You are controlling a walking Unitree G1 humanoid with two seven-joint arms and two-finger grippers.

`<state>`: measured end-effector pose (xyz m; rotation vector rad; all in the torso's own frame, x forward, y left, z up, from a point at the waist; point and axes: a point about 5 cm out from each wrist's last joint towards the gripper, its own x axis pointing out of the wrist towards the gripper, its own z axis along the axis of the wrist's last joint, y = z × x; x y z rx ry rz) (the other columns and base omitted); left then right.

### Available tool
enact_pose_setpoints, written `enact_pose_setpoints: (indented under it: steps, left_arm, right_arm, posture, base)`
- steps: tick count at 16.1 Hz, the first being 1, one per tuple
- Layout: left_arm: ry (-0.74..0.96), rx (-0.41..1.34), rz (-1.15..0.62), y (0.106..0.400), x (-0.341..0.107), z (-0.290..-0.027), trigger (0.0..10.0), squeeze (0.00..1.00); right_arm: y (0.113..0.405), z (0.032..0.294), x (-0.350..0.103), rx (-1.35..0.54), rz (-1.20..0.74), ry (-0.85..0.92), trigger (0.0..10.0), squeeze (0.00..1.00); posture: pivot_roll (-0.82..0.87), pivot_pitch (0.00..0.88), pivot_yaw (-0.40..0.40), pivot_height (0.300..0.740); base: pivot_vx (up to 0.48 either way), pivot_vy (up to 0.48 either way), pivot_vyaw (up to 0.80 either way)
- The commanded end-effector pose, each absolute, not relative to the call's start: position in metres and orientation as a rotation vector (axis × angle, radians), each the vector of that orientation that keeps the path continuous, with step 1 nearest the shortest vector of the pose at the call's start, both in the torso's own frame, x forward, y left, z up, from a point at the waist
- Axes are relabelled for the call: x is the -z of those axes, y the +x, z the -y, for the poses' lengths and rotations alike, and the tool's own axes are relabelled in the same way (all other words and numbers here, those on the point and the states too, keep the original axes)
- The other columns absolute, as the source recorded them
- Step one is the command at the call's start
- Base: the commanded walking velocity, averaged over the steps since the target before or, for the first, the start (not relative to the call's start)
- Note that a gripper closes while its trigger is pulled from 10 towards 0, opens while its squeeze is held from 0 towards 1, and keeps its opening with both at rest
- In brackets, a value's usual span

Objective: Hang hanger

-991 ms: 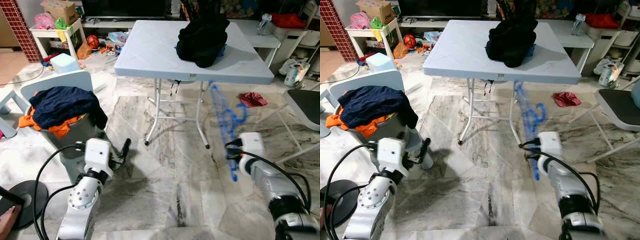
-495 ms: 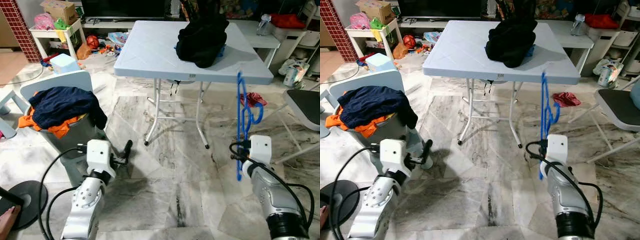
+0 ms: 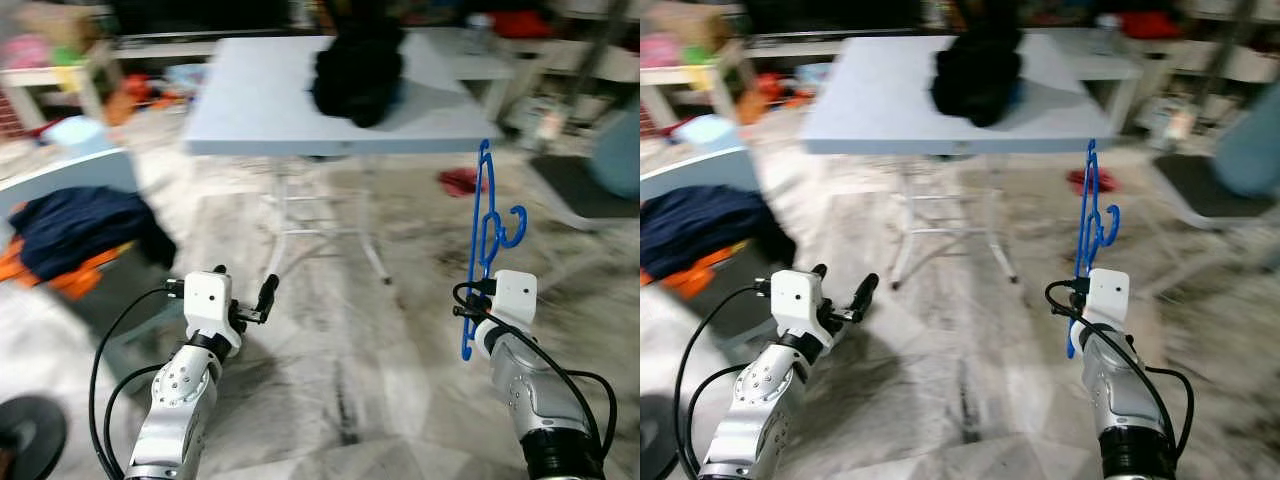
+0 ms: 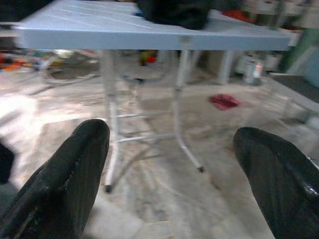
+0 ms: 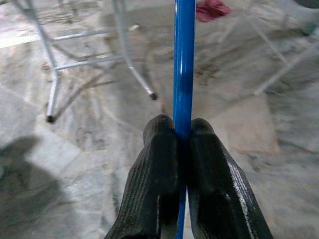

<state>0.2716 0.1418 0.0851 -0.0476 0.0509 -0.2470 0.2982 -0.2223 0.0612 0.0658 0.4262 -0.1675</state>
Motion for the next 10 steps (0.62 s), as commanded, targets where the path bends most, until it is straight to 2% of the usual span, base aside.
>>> enact_pose_setpoints:
  steps: [1,3,10]
  left_arm:
    - [-0.051,0.248,-0.064,0.2732,-0.0840,-0.1424,10.0,0.00]
    - [-0.054,0.250,-0.065,0.2753,-0.0847,-0.1429,10.0,0.00]
    - [-0.062,0.259,-0.067,0.2785,-0.0866,-0.1437,10.0,0.00]
  right_arm:
    - [0.2998,0.2244,-0.0684,0.178,-0.397,0.060,10.0,0.00]
    - [0.2980,0.2257,-0.0666,0.198,-0.401,0.061,10.0,0.00]
    - [0.2979,0.2244,-0.0632,0.217,-0.412,0.054,10.0,0.00]
  posture:
    - [-0.11,0.000,-0.030,0.740]
    - [-0.11,0.000,-0.030,0.740]
    - [-0.11,0.000,-0.022,0.740]
  base:
    - [0.000,0.000,-0.80]
    - [0.000,0.000,-0.80]
    - [0.000,0.333,-0.80]
